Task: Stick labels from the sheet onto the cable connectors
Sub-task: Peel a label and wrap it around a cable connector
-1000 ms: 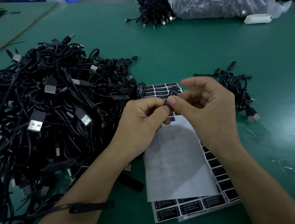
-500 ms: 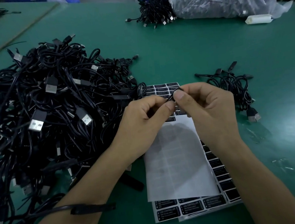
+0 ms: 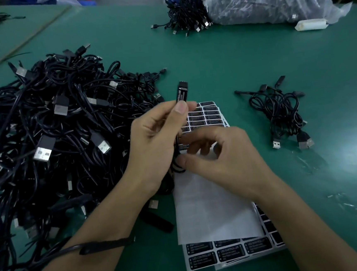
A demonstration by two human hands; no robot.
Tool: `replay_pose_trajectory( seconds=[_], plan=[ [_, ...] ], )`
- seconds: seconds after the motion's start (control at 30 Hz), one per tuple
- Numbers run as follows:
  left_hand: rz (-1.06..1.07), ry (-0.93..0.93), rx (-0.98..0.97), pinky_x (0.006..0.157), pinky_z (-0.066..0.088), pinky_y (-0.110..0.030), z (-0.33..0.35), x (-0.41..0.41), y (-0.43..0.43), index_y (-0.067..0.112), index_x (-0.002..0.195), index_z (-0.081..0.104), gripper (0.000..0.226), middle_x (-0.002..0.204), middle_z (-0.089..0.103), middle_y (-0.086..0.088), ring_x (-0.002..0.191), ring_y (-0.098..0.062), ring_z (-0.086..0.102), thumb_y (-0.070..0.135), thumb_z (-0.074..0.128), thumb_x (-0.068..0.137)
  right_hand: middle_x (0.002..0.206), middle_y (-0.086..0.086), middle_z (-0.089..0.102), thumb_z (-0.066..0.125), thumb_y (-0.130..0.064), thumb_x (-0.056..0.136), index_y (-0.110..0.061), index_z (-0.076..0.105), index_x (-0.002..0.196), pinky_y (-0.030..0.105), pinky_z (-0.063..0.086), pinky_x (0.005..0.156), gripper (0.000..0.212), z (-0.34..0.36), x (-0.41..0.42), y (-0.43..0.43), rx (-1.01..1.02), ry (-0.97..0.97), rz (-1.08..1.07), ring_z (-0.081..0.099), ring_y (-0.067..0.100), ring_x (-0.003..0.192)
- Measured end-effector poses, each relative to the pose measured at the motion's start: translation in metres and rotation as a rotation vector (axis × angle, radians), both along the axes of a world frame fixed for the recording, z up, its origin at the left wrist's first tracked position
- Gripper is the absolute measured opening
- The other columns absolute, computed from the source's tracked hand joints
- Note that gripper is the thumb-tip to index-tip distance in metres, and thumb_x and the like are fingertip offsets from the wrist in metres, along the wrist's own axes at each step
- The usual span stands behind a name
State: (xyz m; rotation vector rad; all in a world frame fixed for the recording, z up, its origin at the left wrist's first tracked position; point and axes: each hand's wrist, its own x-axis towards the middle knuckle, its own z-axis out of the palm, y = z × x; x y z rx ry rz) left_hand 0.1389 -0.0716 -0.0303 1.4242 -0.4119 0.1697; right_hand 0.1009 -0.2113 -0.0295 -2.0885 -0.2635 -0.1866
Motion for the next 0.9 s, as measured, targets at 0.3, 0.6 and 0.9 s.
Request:
replay_pose_trajectory(
  seconds=[0.3, 0.6, 0.9],
  plan=[
    [0.019, 0.150, -0.233, 0.058, 0.043, -0.020, 0.005, 0.005, 0.006, 0.031, 0.075, 0.077, 0.020, 0.084, 0.073, 0.008, 0.055, -0.003, 0.046, 0.030, 0.063, 0.089, 0.096, -0.015, 0.061, 0.076, -0.044, 0.078, -0.038, 0.067, 0.099, 0.021, 0.046, 0.081, 0.024, -0.012, 0.000, 0.018, -0.161, -0.063, 0.053, 0.056, 0.003, 0.093],
    [-0.003, 0.256, -0.190, 0.060, 0.048, -0.021, 0.007, 0.008, 0.007, 0.026, 0.097, 0.073, 0.038, 0.074, 0.064, 0.006, 0.065, -0.007, 0.055, 0.052, 0.046, 0.093, 0.069, -0.005, 0.063, 0.058, -0.026, 0.097, -0.022, 0.068, 0.080, 0.029, 0.048, 0.052, 0.020, -0.001, 0.006, 0.004, 0.149, -0.176, -0.185, 0.059, 0.009, 0.057],
    [-0.005, 0.059, 0.195, 0.054, 0.041, -0.020, -0.006, 0.002, 0.002, 0.007, 0.082, 0.067, 0.016, 0.061, 0.054, 0.005, 0.056, -0.006, 0.044, 0.007, 0.062, 0.097, 0.083, -0.015, 0.063, 0.046, -0.023, 0.104, -0.028, 0.067, 0.098, 0.002, 0.043, 0.073, 0.022, 0.028, 0.032, -0.079, 0.021, -0.165, -0.818, 0.058, -0.014, 0.072]
  ],
)
